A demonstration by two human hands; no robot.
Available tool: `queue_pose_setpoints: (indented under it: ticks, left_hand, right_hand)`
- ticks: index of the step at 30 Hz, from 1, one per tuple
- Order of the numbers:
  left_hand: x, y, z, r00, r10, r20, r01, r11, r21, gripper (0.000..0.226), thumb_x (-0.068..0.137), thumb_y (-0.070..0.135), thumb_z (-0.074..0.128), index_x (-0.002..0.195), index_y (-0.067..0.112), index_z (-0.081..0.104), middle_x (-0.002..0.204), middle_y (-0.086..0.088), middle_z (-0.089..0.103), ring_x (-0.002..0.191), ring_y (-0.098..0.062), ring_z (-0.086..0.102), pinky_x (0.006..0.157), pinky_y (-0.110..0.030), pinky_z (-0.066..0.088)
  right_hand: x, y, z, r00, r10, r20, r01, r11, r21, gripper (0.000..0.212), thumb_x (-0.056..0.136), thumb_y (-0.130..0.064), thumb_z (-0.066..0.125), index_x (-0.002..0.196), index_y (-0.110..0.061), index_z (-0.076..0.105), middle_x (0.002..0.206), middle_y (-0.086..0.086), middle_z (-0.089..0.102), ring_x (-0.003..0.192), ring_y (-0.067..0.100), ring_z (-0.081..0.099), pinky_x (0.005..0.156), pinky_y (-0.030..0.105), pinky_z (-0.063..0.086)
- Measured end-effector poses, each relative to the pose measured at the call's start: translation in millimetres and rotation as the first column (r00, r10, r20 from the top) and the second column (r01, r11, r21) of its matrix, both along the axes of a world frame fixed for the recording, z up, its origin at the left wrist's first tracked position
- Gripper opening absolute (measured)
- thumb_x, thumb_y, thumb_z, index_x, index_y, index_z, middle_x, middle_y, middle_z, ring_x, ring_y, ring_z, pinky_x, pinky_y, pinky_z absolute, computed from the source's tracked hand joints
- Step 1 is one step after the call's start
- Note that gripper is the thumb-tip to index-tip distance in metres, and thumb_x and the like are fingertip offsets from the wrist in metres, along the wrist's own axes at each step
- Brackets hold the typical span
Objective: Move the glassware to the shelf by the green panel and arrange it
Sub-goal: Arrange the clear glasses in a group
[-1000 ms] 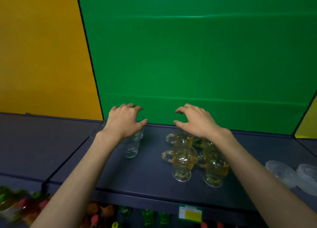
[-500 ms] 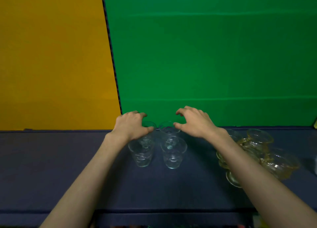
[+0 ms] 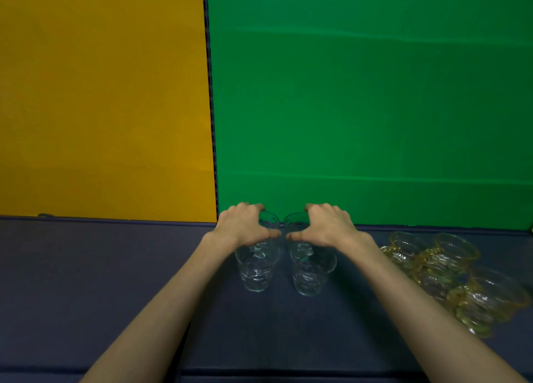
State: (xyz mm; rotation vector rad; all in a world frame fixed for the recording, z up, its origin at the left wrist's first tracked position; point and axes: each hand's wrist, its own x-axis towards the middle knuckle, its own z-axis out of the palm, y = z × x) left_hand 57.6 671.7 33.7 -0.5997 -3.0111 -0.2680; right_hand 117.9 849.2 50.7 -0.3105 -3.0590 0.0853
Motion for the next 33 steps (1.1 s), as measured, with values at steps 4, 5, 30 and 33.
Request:
queue_pose_setpoints:
  ticks: [4, 5, 30, 33]
  left_hand:
    - [-2.6, 0.3, -0.1, 1.0, 0.003, 0.023, -0.004, 0.998, 0.062, 0.089, 0.077, 0.073, 0.064, 0.147, 0.02, 0.051, 0.137, -0.015, 0.059, 0.125, -0.035, 0.055, 0.098, -0.042, 0.047]
    - [-2.2, 0.1, 0.6, 1.0, 0.004, 0.025, -0.006, 0.998, 0.068, 0.088, 0.077, 0.072, 0.064, 0.146, 0.019, 0.051, 0.136, -0.017, 0.059, 0.124, -0.035, 0.056, 0.098, -0.041, 0.048]
    - [80.1, -24.7, 41.3, 0.967, 0.016, -0.254, 0.018, 0.991, 0.131, 0.084, 0.078, 0.078, 0.054, 0.144, 0.025, 0.052, 0.126, -0.011, 0.058, 0.11, -0.033, 0.061, 0.085, -0.039, 0.05]
    - [84.3, -24.2, 31.8, 0.964, 0.018, -0.265, 0.013, 0.993, 0.116, 0.084, 0.079, 0.078, 0.054, 0.144, 0.025, 0.052, 0.125, -0.011, 0.058, 0.11, -0.033, 0.062, 0.083, -0.038, 0.049]
  right_hand:
    - [-5.2, -1.6, -0.6, 0.999, -0.017, -0.033, 0.015, 0.998, -0.055, 0.079, 0.068, -0.07, 0.073, 0.122, -0.014, 0.059, 0.12, 0.009, 0.066, 0.109, 0.031, 0.063, 0.081, 0.036, 0.047]
    - [-6.4, -2.5, 0.4, 0.998, -0.019, -0.051, 0.016, 0.998, -0.065, 0.078, 0.066, -0.068, 0.074, 0.12, -0.014, 0.059, 0.119, 0.01, 0.067, 0.108, 0.032, 0.063, 0.081, 0.036, 0.048]
    - [79.6, -6.3, 51.1, 0.955, 0.015, -0.297, -0.046, 0.994, -0.096, 0.081, 0.061, -0.073, 0.066, 0.123, -0.022, 0.061, 0.114, 0.01, 0.071, 0.107, 0.035, 0.065, 0.081, 0.038, 0.05]
    - [85.0, -7.0, 39.8, 0.961, 0.01, -0.278, -0.042, 0.993, -0.11, 0.08, 0.06, -0.072, 0.067, 0.123, -0.024, 0.061, 0.115, 0.01, 0.071, 0.108, 0.035, 0.065, 0.082, 0.038, 0.051]
